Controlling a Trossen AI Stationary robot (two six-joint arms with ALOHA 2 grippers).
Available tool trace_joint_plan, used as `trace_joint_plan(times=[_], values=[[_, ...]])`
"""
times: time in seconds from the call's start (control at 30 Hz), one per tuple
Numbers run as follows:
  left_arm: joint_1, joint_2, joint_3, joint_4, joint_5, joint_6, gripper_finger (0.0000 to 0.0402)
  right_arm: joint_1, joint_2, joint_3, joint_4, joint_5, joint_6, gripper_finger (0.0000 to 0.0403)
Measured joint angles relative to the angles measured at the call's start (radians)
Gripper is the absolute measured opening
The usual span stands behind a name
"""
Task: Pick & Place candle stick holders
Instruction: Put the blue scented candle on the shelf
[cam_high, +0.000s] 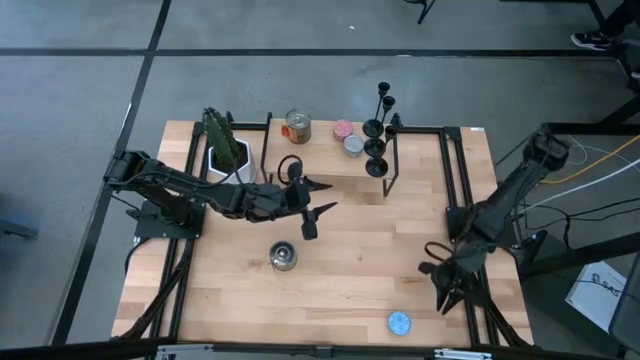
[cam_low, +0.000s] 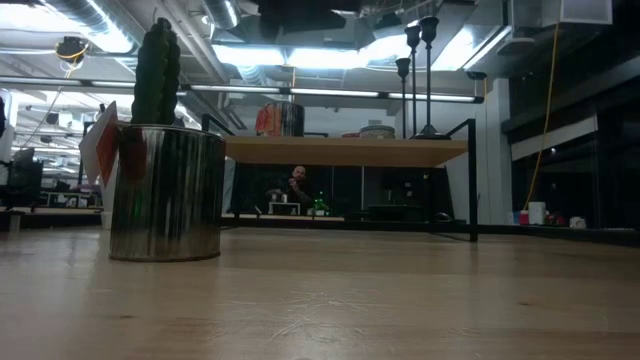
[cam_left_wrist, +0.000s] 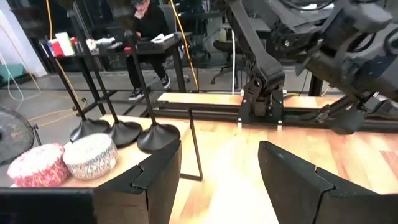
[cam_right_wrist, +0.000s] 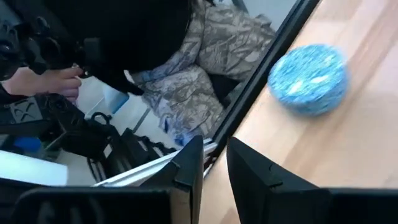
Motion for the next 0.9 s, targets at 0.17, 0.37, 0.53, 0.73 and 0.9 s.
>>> trace_joint_plan(times=[0.17,0.37,0.53,0.73,0.9], values=[[-0.005,0.000,0.000,-0.012,0.000,-0.009,0.0210,0.096,0.088,0.000,0.092,0.043,0.085,0.0073],[-0.020,0.000,0.000,-0.010,0.000,-0.006,0.0210,0.145,0.234,0.000,0.151,0.201,0.104,0.0073],[-0.031,0.000,0.000,-0.009,-0.001,0.000,0.0210,0.162,0.391,0.064,0.149,0.220,-0.031,0.0073],[-0.047,0.000,0.000,-0.009,-0.002,0.001,0.0210,0.162,0.578,0.172,0.138,0.223,-0.153,0.0073],[-0.056,0.000,0.000,-0.008,-0.001,0.001,0.0210,0.162,0.677,0.215,0.193,0.253,-0.185,0.0073]])
